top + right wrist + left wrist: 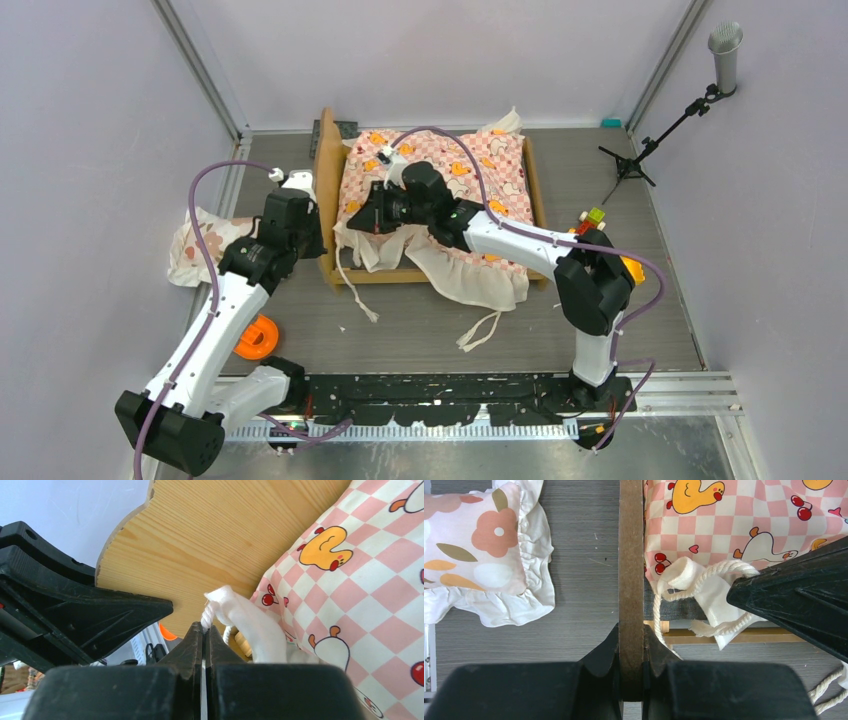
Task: Set up the pet bed
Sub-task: Cross the ropes on the bed frame.
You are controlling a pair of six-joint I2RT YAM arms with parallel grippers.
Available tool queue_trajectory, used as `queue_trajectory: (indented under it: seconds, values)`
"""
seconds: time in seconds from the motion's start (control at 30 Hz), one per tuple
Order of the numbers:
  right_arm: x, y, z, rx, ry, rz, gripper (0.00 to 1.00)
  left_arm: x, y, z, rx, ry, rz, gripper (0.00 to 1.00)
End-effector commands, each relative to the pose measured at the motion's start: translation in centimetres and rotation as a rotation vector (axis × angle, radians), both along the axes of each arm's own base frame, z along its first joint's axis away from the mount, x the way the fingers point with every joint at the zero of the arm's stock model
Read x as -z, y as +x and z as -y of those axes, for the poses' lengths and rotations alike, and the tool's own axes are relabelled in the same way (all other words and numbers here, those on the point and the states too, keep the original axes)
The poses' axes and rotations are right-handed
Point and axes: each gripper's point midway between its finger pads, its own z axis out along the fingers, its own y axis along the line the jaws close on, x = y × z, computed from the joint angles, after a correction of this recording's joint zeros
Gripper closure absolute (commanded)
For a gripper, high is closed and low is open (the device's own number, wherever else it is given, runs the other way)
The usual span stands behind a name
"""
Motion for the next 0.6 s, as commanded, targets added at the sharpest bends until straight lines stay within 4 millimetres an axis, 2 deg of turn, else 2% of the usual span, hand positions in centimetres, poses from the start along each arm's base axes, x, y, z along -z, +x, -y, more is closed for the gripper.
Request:
queue_trajectory:
  seconds: [0.0,0.57]
  values:
    - [-1.2,-0.1,-0.7,-0.029,0.063,0.01,0.99,-0.8,1.1,1.0,0.004,-0.077,0.039,1.0]
    - [0.9,0.4,-0.2,-0.003,0.005,0.022,0.99,-0.6,1.0,1.0,0.005,-0.077,0.032,1.0]
